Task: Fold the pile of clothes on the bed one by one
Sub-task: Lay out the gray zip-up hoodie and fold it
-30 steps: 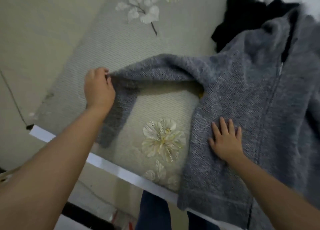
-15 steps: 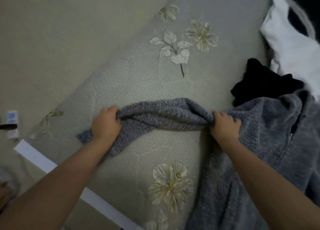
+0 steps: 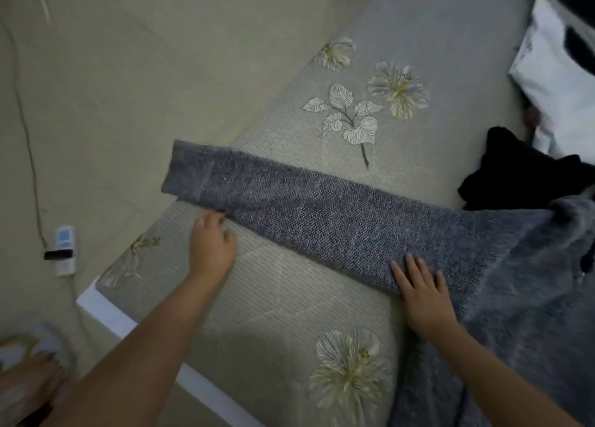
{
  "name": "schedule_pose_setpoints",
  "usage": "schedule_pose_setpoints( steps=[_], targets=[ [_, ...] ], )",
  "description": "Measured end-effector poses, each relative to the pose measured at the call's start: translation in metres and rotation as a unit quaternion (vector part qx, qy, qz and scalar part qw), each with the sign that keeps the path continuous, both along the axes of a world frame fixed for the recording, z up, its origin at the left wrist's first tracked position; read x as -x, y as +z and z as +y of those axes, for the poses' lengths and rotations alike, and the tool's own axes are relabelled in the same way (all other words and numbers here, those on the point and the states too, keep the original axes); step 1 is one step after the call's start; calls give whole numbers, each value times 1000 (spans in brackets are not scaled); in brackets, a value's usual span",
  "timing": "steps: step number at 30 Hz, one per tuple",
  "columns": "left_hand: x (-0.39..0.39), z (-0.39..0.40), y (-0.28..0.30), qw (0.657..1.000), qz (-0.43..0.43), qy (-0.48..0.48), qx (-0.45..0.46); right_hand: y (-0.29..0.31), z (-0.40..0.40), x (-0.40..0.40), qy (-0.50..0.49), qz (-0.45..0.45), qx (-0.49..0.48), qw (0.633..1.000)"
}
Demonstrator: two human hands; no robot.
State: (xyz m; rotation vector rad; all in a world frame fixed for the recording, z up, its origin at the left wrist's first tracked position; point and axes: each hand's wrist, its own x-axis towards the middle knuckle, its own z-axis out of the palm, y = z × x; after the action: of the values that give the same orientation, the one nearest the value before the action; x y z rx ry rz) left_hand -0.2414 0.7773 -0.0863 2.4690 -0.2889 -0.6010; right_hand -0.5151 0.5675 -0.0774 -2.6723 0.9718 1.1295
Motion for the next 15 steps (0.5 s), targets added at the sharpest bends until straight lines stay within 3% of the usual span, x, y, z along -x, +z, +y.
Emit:
schedule_pose_setpoints(
  steps=[4, 8, 11, 15],
  targets=[
    [-2, -27, -4, 964, 114, 219, 98, -11, -1, -10, -11, 14, -23, 1000],
    [-8, -54, -7, 911, 164, 347, 149, -14, -4, -8, -11, 15, -46, 999],
    [-4, -74, 2, 921, 118, 341, 148, -13, -11, -9, -11, 10, -72, 997],
    [21, -109, 36, 917, 111, 282, 260, 8, -26, -8, -80, -91, -190, 974]
  ],
)
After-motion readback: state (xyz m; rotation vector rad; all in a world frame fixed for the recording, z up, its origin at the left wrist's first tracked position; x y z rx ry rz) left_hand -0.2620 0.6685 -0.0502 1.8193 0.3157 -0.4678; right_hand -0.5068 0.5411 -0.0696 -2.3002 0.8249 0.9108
